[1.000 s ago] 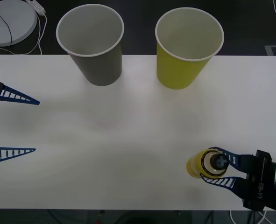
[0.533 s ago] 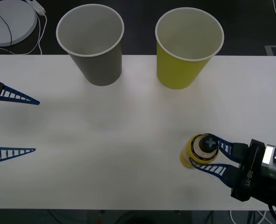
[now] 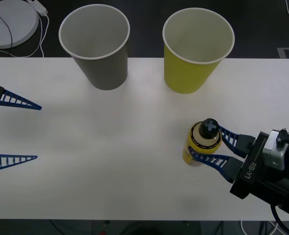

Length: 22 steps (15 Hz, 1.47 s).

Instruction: Put the can into the green bin and the plastic bottle into the gray bin

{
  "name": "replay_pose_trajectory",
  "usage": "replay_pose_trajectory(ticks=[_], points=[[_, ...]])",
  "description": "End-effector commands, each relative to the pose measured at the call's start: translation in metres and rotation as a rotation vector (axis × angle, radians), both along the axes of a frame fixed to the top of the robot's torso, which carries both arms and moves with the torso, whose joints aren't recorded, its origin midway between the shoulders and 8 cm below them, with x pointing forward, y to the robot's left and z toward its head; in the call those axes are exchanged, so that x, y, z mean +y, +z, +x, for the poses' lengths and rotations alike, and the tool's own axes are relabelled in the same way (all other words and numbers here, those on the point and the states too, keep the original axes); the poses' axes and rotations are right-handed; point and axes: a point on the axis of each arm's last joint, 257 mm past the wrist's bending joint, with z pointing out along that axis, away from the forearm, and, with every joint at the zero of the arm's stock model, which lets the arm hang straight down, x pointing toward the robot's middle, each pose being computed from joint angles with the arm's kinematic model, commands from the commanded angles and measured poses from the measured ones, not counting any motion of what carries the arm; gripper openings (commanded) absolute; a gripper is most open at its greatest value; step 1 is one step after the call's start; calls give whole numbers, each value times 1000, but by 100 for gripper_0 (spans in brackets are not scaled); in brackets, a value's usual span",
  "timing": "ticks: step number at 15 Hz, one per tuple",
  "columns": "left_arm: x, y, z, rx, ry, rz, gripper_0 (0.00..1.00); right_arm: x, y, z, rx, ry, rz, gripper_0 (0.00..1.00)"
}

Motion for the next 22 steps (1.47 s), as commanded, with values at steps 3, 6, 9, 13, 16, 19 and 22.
replay_pose_trajectory(ticks=[3,6,9,13,16,19,22], points=[[0,0,0,0,0,0,100,6,16,5,22,-53,-8,0],[0,0,0,0,0,0,100,5,28,13,51,-119,-11,0],[0,0,0,0,0,0,100,-11,26,36,115,-213,-15,0],[0,0,0,0,0,0,100,-24,37,63,181,-297,2,0],[0,0,0,0,0,0,100,-35,54,80,215,-351,24,0],[0,0,0,0,0,0,100,-46,73,92,268,-400,60,0],[0,0,0,0,0,0,100,-51,88,96,320,-426,90,0]])
